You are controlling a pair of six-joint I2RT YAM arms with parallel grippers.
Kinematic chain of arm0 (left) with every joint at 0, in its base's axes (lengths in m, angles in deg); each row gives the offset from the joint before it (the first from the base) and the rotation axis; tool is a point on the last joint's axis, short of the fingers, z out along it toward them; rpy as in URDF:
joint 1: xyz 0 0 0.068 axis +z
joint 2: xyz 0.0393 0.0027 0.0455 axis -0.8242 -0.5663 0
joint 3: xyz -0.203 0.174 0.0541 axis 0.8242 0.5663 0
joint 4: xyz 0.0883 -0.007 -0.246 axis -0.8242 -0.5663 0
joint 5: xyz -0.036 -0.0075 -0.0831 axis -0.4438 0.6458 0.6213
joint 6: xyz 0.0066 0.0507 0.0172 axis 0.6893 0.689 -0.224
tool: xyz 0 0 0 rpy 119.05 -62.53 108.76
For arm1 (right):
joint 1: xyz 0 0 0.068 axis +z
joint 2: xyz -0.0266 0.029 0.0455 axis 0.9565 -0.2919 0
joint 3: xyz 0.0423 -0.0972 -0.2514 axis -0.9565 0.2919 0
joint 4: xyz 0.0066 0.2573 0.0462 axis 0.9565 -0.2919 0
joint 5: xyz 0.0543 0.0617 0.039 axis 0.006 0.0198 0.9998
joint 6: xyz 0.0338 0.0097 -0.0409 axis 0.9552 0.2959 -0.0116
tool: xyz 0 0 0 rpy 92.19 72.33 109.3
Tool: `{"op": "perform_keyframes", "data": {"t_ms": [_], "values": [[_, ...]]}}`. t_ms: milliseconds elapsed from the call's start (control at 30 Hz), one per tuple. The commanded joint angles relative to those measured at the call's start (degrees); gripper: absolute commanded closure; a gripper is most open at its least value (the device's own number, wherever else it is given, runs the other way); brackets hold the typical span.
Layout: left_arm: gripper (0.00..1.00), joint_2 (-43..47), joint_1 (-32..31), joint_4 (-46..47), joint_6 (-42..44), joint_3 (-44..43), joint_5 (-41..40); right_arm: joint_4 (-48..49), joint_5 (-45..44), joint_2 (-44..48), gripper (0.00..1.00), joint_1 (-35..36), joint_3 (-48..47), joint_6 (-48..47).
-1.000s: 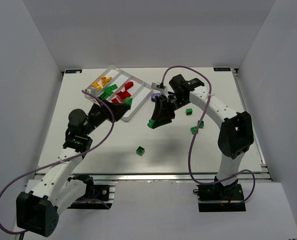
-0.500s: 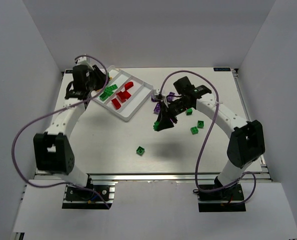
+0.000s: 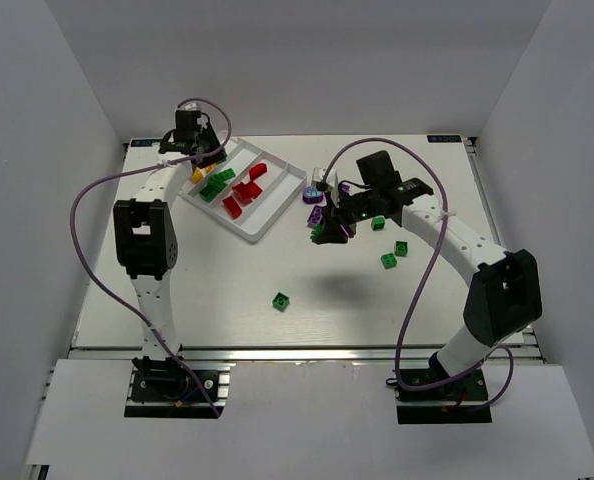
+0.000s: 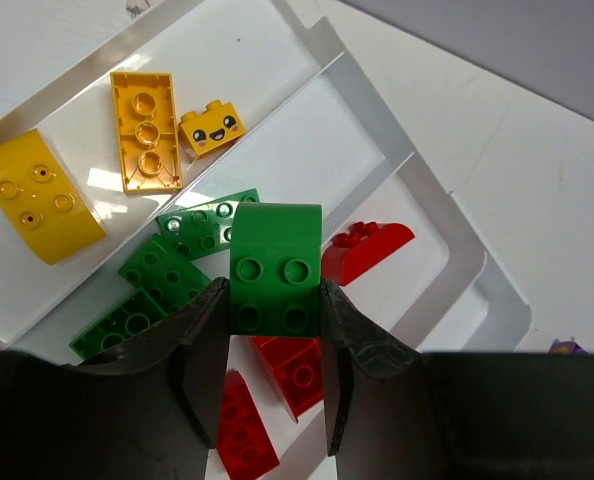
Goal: Sort the legos into containers by color
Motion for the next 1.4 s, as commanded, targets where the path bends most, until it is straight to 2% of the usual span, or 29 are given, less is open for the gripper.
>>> {"op": "perform_keyframes", "data": {"t_ms": [0,167,300,400,433,700,867,1000,1067,1133,1167,1200,1233,1267,1300,1333,1367], "values": [[0.89,-0.68,-0.06,-1.5,-0.67,-3.13,-0.42,3.31,-0.26,2.8,1.0,-0.36,0.57,1.94],[0.84,-3.85,-0.14,-1.05,-2.26,-4.79,0.46,3.49,-0.08,2.8,1.0,-0.45,0.74,2.3],[0.74,-6.13,-0.67,-2.46,-2.61,-6.47,0.55,3.49,-0.17,2.71,1.0,-0.54,1.01,2.38],[0.64,-6.75,-0.85,-3.6,-2.87,-7.44,0.55,3.66,-0.17,2.71,1.0,-0.54,1.09,2.38],[0.58,-6.93,-0.85,-3.78,-2.78,-7.44,0.55,3.84,-0.17,2.62,1.0,-0.54,1.09,2.56],[0.43,-6.05,-0.94,-5.1,-2.26,-7.26,0.11,4.19,-0.52,2.36,1.0,-0.54,0.83,2.74],[0.4,-4.3,-0.94,-5.1,-2.26,-7.26,-0.15,4.19,-0.78,1.92,1.0,-0.54,0.3,2.56],[0.42,-0.61,-0.94,-5.01,-1.91,-6.56,-0.59,4.28,-1.92,0.95,1.0,-0.54,-1.36,2.3],[0.47,2.72,-0.76,-3.79,-1.47,-2.54,-1.12,5.85,-3.15,-0.36,1.0,-0.45,-3.21,2.82],[0.57,10.36,-0.5,-0.64,-1.46,2.99,-1.3,6.91,-4.21,-2.91,1.0,-0.1,-6.35,3.26],[0.59,13.52,-0.15,0.6,-1.46,10.16,-1.3,7.09,-4.65,-3.96,1.0,0.25,-7.86,3.26],[0.59,20.42,0.03,1.75,-1.46,14.06,-1.3,8.05,-5.26,-6.32,1.0,0.6,-9.26,3.35],[0.59,24.06,0.38,3.5,-1.55,18.01,-1.21,9.1,-8.23,-7.74,1.0,1.83,-11.89,4.13],[0.57,27.75,0.64,4.3,-2.07,26.14,-3.04,10.16,-10.0,-8.97,1.0,2.53,-13.39,5.71],[0.54,35.1,1.34,5.09,-2.43,30.14,-3.31,12.17,-11.32,-11.94,1.0,3.06,-14.89,6.33],[0.46,38.82,1.52,5.53,-2.78,33.92,-3.67,13.49,-13.77,-13.54,1.0,4.29,-16.47,7.03],[0.43,42.34,1.7,5.89,-3.48,40.83,-3.93,15.25,-15.36,-14.86,1.0,4.82,-19.27,9.57]]}}
